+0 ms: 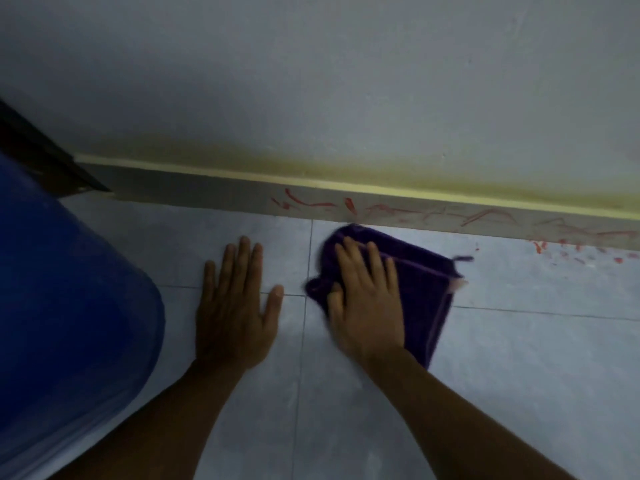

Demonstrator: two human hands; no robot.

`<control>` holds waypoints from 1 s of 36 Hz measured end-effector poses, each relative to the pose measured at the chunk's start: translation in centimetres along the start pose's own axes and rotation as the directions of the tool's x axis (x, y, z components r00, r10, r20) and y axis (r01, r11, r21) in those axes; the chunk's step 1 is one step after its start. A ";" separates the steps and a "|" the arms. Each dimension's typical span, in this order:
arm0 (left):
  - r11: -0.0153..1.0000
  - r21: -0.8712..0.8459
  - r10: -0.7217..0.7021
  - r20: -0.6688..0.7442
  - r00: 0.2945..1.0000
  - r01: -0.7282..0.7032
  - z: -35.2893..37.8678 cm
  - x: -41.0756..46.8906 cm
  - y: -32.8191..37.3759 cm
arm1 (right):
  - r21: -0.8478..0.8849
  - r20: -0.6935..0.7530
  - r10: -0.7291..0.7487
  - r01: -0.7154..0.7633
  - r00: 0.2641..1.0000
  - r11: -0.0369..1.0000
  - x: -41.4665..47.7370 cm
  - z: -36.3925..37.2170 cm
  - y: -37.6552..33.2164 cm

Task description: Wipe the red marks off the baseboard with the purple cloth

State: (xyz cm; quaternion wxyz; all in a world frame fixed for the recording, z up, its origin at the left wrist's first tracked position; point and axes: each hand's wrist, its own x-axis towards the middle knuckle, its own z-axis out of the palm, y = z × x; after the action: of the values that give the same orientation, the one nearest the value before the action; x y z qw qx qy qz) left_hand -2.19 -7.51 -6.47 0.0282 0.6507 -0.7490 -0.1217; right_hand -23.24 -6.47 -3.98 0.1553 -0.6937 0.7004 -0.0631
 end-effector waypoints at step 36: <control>1.000 0.028 -0.003 0.015 1.000 0.003 0.0 0.2 -0.3 | 0.070 0.041 -0.139 0.136 0.989 0.988 4.9 0.6 -4.1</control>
State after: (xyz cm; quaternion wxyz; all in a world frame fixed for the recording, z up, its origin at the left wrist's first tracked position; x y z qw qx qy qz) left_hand -1.97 -7.73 -6.58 0.0134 0.6513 -0.7497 -0.1163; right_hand -19.08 -11.40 -3.96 0.1898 -0.7361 0.6446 -0.0816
